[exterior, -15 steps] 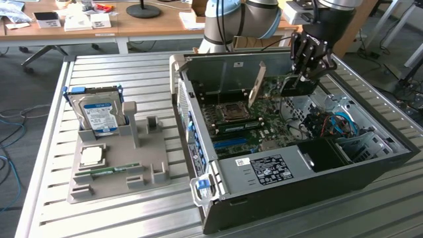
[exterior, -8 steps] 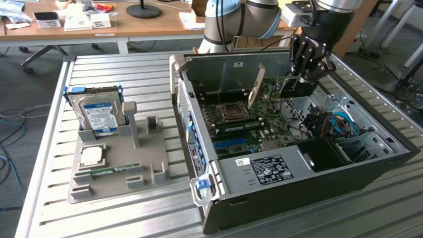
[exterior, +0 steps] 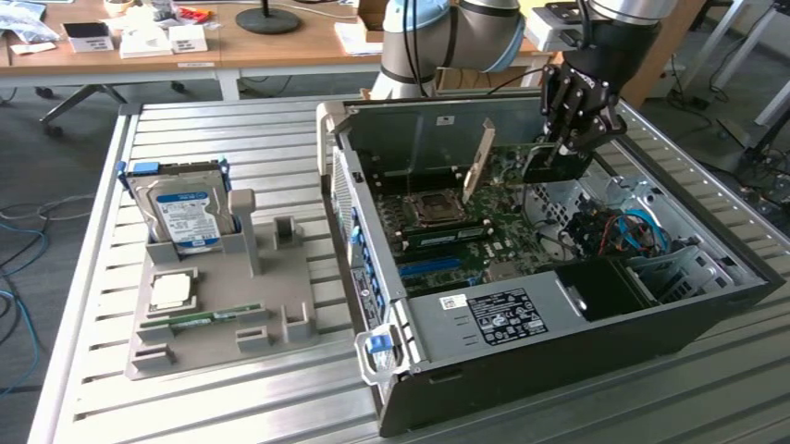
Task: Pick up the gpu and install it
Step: 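Insert the gpu into the slot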
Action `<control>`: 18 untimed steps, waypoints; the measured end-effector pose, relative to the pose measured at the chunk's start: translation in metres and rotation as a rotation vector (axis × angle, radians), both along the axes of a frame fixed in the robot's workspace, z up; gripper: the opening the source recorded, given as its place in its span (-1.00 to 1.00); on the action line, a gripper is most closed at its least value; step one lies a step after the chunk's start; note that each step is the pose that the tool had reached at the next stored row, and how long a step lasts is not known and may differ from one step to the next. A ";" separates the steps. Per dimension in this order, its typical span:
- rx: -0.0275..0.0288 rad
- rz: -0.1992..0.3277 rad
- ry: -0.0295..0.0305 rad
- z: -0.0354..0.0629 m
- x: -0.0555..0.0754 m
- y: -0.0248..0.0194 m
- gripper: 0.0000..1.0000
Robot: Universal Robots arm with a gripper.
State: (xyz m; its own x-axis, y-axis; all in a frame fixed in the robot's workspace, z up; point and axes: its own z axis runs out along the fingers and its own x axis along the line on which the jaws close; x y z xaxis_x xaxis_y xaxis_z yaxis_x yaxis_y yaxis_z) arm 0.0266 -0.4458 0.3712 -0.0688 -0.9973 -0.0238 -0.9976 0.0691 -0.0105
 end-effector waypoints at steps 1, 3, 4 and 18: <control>0.0002 0.000 0.0000 -0.0003 0.000 0.0000 -0.47; 0.0002 0.000 -0.0001 -0.0003 0.000 -0.0002 -0.47; 0.0003 0.000 0.0000 -0.0004 0.000 -0.0007 -0.47; 0.0001 0.000 0.0000 -0.0003 0.000 -0.0068 -0.47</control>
